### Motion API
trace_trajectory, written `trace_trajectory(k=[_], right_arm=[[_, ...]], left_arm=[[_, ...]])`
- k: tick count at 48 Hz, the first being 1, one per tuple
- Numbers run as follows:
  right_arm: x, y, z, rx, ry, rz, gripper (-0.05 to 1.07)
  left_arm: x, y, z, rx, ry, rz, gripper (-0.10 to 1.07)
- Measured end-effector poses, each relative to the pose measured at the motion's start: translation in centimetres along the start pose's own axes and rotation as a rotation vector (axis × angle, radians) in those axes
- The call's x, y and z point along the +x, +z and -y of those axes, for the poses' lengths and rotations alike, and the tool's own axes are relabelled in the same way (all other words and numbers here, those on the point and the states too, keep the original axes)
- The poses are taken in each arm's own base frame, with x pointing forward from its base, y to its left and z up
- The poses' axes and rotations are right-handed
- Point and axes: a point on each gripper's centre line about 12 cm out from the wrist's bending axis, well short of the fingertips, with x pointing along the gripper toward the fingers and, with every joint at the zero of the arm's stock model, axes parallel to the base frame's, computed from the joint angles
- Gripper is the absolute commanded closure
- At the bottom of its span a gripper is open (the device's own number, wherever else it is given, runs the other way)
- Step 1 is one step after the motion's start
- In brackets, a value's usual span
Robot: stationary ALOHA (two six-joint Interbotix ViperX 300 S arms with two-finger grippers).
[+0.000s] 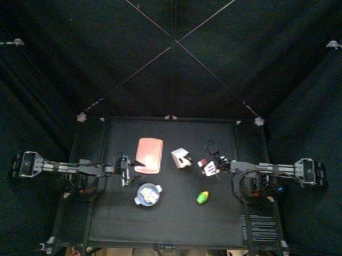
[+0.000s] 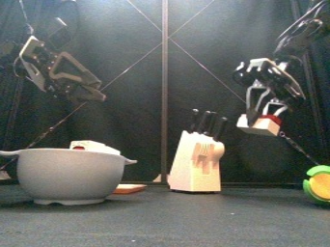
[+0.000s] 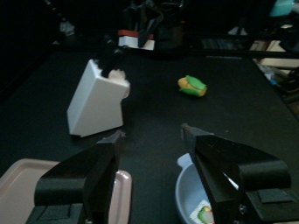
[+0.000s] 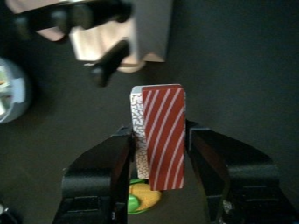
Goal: Hand over salmon sushi
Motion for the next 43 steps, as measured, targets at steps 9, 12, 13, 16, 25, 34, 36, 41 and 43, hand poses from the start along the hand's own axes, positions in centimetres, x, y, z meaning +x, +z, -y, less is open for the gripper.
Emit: trace_trajectory(k=[9,12,13,16,25,34,36,41,43], right_arm=[[-2.3,-0.4,-3.7,-0.126,0.241,0.102,0.48],[-2.6,-0.4,-4.7,-0.164,0.308,0.133,0.48],[-2.7,-0.5,-5.2,-0.182,0.337,0.147,0.48],[-2.9,-0.4,-6.1,-0.222,0.399,0.18,0.49],[-2.2,-0.6,-7.7,-0.329,0.494,0.231,0.49],[-0.4,-1.0,-8.7,-0.41,0.509,0.222,0.49],[0.1,-1.0,-9.0,-0.424,0.509,0.219,0.49],[1.1,-1.4,-10.1,-0.483,0.517,0.205,0.49],[1.5,-1.8,-10.6,-0.518,0.519,0.197,0.49]], left_arm=[[0.3,1.7,1.7,0.009,-0.066,0.081,0.07],[0.4,2.3,2.0,0.007,-0.077,0.108,0.07],[0.5,2.6,2.0,0.007,-0.079,0.119,0.07],[0.8,3.3,2.1,-0.006,-0.077,0.156,0.07],[1.7,3.9,2.7,-0.035,-0.089,0.199,0.07],[3.4,4.2,3.7,-0.047,-0.113,0.185,0.07],[3.9,4.2,3.9,-0.047,-0.116,0.18,0.06],[5.1,3.9,4.3,-0.045,-0.122,0.16,0.06],[5.6,3.7,4.3,-0.044,-0.121,0.151,0.06]])
